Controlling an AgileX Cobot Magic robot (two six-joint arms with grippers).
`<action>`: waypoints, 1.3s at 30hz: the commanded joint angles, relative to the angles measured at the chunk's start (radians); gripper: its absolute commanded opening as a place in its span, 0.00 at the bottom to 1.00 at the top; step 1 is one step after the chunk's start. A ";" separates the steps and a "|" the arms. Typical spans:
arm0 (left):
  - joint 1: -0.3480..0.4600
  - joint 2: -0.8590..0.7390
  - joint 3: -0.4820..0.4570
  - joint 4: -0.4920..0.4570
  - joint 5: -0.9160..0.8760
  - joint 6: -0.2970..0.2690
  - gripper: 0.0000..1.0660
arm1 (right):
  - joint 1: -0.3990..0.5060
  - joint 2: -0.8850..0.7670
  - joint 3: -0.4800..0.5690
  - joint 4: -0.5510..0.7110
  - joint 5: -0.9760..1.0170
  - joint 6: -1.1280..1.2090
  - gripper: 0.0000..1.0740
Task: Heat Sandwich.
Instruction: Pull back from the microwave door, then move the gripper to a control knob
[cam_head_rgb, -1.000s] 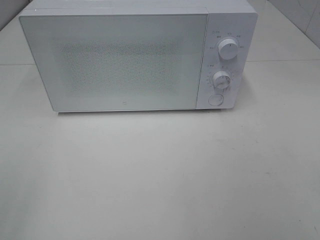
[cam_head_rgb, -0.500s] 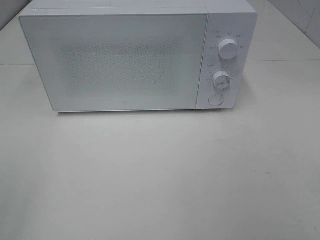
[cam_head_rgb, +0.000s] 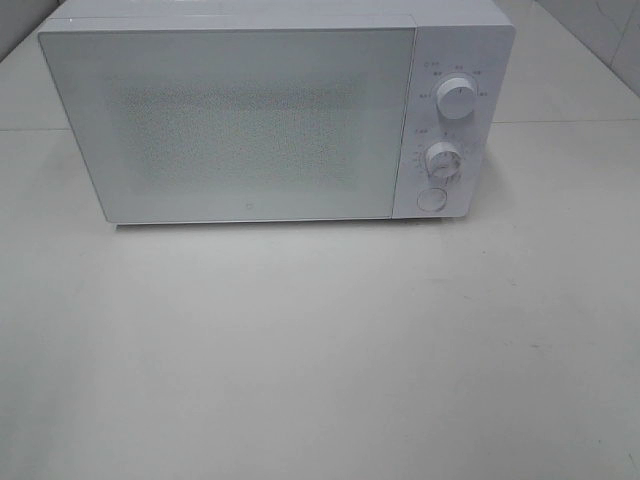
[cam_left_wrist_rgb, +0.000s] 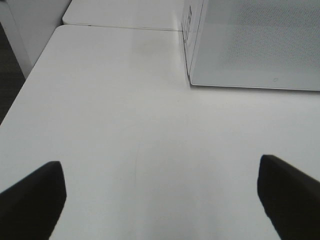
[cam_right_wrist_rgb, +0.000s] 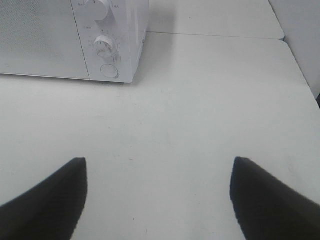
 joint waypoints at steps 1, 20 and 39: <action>0.002 -0.026 0.003 -0.014 -0.004 0.000 0.92 | -0.004 0.048 -0.010 0.004 -0.036 0.003 0.71; 0.002 -0.026 0.003 -0.014 -0.004 0.000 0.92 | -0.004 0.353 0.005 0.003 -0.328 0.003 0.71; 0.002 -0.026 0.003 -0.013 -0.004 0.000 0.92 | -0.004 0.693 0.026 0.003 -0.645 0.003 0.71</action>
